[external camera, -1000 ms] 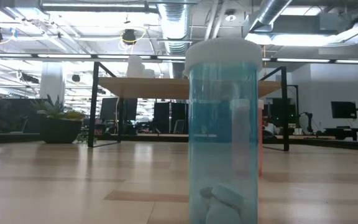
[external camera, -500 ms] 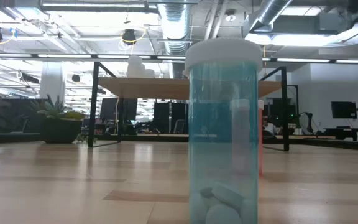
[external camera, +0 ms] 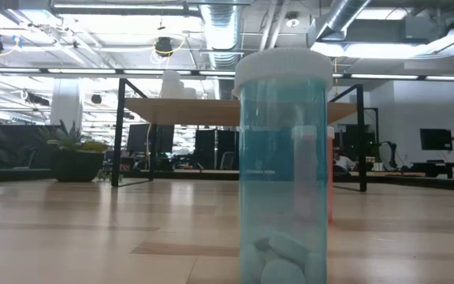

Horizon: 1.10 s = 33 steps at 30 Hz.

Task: Pick and place medicine bottles onto shelf by color
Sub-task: Put the blue pill bottle on the shelf

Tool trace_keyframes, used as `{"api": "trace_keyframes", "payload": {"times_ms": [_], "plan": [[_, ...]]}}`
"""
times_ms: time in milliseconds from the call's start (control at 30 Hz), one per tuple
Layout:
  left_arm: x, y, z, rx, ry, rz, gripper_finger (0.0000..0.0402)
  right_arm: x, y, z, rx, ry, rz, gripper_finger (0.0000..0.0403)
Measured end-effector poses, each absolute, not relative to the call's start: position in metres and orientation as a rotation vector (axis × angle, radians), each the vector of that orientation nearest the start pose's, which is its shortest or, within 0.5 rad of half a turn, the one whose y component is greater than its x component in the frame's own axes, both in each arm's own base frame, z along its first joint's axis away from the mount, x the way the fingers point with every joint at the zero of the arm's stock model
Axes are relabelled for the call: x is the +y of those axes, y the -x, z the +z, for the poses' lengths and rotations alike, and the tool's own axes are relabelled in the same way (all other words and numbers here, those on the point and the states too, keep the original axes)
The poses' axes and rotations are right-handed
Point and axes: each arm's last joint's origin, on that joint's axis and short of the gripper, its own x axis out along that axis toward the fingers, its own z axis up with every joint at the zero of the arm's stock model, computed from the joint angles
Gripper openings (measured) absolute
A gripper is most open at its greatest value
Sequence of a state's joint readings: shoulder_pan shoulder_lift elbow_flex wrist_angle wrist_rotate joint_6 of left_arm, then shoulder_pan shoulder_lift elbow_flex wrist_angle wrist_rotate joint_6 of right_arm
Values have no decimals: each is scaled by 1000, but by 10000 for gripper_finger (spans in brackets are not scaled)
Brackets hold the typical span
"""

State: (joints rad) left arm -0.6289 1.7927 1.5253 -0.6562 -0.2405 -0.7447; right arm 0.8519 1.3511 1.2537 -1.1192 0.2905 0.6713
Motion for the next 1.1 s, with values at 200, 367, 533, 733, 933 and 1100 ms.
{"api": "trace_keyframes", "payload": {"times_ms": [200,367,533,733,933,1100], "plan": [[-248,-346,273,911,273,-78,210,179,-157,311,1129,99,140,225],[-269,-360,281,872,188,-148,210,182,-153,310,1134,116,155,225],[-280,-372,269,883,145,-123,210,182,-152,310,1134,119,158,225],[-286,-382,238,932,102,-84,210,182,-152,310,1134,119,157,225],[-285,-383,230,941,72,-45,210,182,-152,310,1135,119,157,225],[-282,-382,229,944,26,-16,210,182,-152,310,1135,119,157,225]]}}
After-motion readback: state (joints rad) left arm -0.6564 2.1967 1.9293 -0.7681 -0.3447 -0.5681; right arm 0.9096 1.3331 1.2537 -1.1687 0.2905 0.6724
